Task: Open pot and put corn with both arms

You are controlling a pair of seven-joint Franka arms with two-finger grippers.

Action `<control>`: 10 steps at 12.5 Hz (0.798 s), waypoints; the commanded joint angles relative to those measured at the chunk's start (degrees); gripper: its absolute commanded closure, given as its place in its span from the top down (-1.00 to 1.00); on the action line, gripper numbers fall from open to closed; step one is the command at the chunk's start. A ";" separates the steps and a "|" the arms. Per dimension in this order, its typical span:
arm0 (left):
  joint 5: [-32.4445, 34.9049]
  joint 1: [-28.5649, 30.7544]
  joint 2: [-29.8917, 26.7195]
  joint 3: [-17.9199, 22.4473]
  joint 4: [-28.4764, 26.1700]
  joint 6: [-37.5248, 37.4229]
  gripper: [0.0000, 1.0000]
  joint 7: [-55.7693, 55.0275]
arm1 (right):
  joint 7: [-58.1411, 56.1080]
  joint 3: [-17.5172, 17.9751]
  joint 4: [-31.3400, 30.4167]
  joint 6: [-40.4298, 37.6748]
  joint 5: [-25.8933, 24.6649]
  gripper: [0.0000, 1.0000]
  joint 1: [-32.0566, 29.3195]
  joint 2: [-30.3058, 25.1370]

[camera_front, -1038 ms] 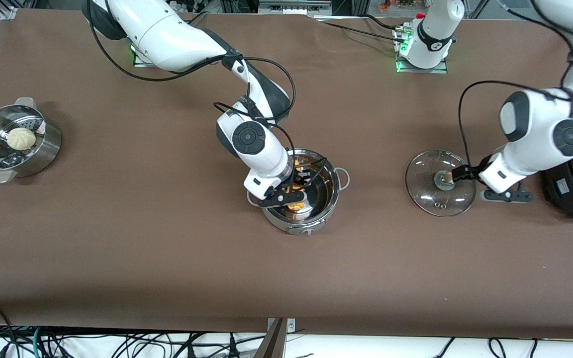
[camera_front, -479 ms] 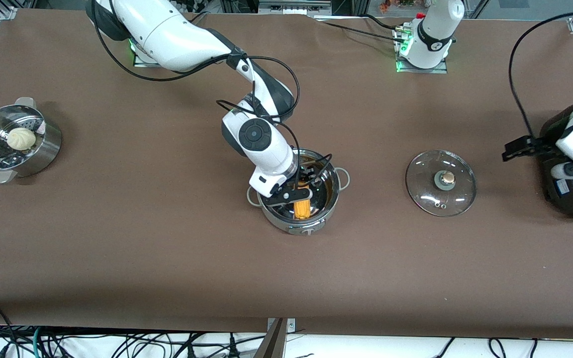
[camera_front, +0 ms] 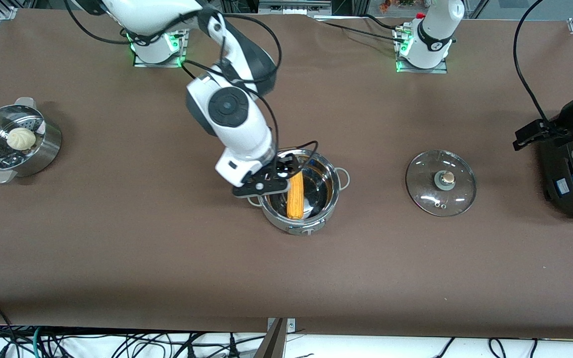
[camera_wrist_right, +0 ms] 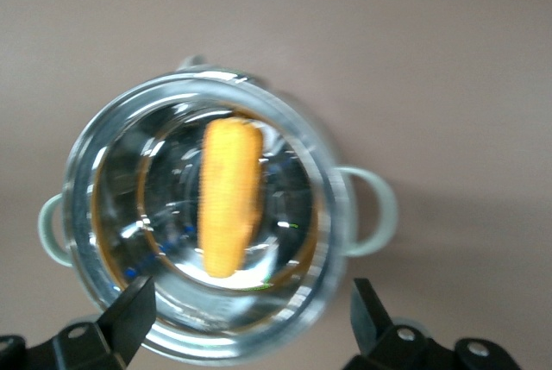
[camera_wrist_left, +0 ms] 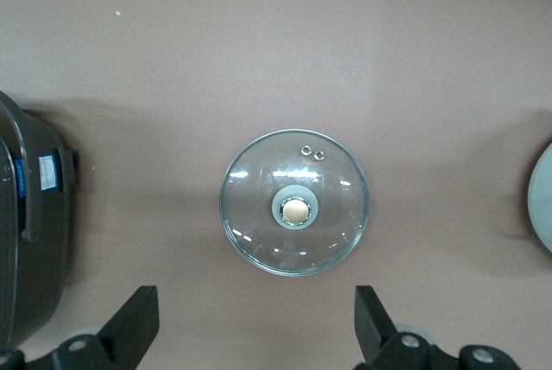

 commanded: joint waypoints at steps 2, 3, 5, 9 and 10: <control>1.38 -0.10 0.76 -0.58 2.33 -1.66 1.00 -0.97 | -2.86 -0.41 -1.64 -9.65 0.10 1.00 -6.53 -5.84; 1.12 -0.27 0.93 -0.58 2.41 -1.66 1.00 -1.23 | -3.48 -0.58 -1.64 -11.85 0.10 1.00 -8.73 -7.07; 1.20 -0.36 0.93 -0.84 2.59 -1.66 1.00 -1.32 | -3.92 -2.24 -1.64 -14.94 0.01 1.00 -12.60 -8.31; 1.38 -0.45 0.58 -4.00 2.68 -1.57 1.00 -1.49 | -12.42 -2.08 -2.94 -19.87 -0.34 1.00 -22.17 -12.79; 1.38 -0.45 0.58 -4.18 2.68 -1.49 1.00 -1.58 | -15.32 -2.08 -5.74 -19.79 -0.43 1.00 -25.07 -15.32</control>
